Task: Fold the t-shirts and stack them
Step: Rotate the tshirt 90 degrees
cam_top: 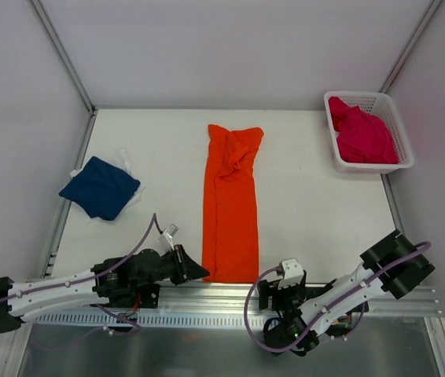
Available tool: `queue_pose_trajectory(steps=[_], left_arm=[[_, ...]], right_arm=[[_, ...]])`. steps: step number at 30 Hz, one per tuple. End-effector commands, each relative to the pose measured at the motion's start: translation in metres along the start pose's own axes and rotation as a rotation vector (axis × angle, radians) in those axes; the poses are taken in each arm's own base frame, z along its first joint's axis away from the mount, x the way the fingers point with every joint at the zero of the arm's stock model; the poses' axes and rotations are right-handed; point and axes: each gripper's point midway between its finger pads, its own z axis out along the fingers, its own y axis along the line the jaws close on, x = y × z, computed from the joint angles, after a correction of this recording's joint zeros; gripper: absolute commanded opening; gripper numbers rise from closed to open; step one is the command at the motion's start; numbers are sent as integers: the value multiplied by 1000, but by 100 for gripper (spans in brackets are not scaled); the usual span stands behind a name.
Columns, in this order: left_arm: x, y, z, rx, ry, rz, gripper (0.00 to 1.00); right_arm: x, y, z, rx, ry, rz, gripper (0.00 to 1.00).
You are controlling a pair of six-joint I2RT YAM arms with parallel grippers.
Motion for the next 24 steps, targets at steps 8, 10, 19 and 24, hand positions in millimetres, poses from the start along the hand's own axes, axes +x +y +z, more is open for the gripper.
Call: queue_pose_trajectory(steps=[8,10,19,24], left_arm=[[13,58,25,-477,-19,335,1],[6,31,36,-496,-37,480,3],[-91,-180,3,-245,-420,885,42],[-132,-254,-54,-146,-579,996,90]], right_arm=[[-77,3,-27,86,-138,281,84],[-111,4,-33,115,-191,95,86],[-268,-17,-64,-55,-471,44,99],[-355,-56,-95,95,-591,0,99]])
